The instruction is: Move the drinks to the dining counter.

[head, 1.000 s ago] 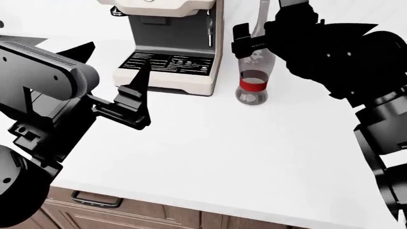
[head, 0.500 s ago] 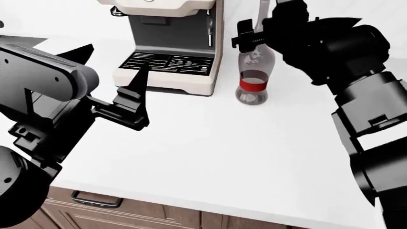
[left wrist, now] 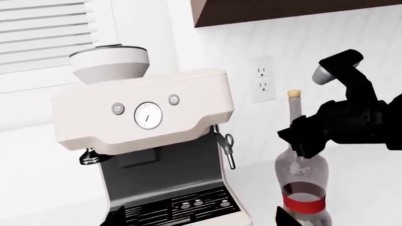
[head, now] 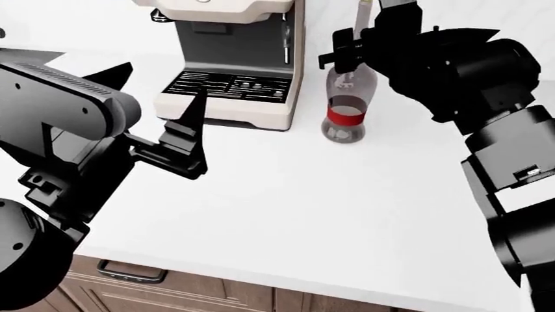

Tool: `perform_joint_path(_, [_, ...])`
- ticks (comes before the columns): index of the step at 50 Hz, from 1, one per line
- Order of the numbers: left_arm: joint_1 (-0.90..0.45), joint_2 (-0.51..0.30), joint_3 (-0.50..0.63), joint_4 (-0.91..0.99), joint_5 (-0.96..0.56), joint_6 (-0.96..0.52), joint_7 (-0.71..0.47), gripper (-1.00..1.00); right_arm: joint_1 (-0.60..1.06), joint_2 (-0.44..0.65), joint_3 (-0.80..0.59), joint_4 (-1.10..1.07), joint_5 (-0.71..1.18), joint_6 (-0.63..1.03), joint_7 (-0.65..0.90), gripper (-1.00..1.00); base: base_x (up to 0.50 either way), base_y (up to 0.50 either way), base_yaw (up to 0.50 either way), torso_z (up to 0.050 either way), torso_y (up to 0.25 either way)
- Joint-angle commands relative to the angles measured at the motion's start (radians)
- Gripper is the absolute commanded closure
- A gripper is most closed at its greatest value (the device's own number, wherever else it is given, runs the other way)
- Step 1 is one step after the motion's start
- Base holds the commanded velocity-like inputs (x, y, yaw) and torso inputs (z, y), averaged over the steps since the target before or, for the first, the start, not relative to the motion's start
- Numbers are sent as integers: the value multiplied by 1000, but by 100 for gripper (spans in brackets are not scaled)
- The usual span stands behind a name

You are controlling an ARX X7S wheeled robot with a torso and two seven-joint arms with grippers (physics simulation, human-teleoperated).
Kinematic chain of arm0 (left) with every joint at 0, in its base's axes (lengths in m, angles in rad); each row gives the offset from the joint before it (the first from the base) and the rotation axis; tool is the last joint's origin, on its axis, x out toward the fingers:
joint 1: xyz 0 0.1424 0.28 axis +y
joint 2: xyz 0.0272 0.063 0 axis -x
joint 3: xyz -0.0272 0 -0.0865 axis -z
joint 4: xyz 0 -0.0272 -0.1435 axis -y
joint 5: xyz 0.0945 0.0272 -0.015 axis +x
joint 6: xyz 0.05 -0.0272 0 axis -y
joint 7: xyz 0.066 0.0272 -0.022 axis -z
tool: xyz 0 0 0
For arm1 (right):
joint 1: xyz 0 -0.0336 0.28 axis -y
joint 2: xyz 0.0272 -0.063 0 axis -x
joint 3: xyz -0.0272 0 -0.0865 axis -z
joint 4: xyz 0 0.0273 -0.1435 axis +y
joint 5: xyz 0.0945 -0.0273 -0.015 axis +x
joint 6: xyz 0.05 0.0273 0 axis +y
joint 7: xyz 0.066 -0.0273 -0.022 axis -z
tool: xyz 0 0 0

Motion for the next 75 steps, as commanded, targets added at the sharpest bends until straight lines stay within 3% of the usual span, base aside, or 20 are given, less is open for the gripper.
perform_joint_path(1, [-1, -1, -1, 6, -9, 2, -6, -100, -26, 76, 55, -205, 46, 10, 119, 100, 0, 0, 0, 0, 0])
perform_joint_path(13, [-10, -39, -54, 74, -120, -6, -83, -100, -72, 243, 174, -691, 188, 106, 383, 100, 0, 0, 0, 0, 2])
perform_joint_path(23, [-3, -55, -75, 106, -162, 2, -115, -100, -63, 293, 173, -831, 218, 175, 470, 100, 0, 0, 0, 1, 2])
perform_joint_path(51, [-17, -72, -90, 122, -203, 14, -135, -100, -12, 292, 144, -963, 238, 260, 538, 100, -421, -41, 0, 1, 2])
perform_joint_path(75, [-12, -80, -92, 125, -208, 25, -135, -100, 4, 302, 107, -1016, 220, 280, 518, 100, -401, 418, 0, 1, 1])
